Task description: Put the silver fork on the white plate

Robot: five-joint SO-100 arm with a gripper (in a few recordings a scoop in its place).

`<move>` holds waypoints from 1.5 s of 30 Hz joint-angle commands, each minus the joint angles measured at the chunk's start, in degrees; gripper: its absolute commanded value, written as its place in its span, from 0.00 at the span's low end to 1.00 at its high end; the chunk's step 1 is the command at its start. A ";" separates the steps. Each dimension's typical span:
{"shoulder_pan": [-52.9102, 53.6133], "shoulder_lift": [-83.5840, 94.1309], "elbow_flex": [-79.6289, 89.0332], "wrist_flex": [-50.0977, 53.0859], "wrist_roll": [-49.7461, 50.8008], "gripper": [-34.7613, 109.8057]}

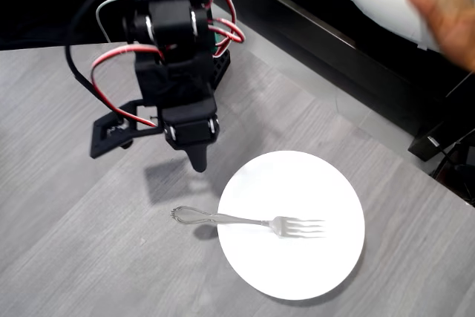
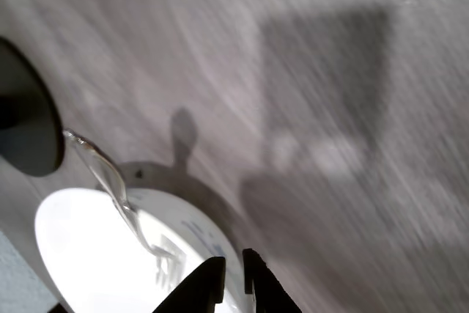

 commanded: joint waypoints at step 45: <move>8.26 42.10 27.60 3.69 6.15 0.24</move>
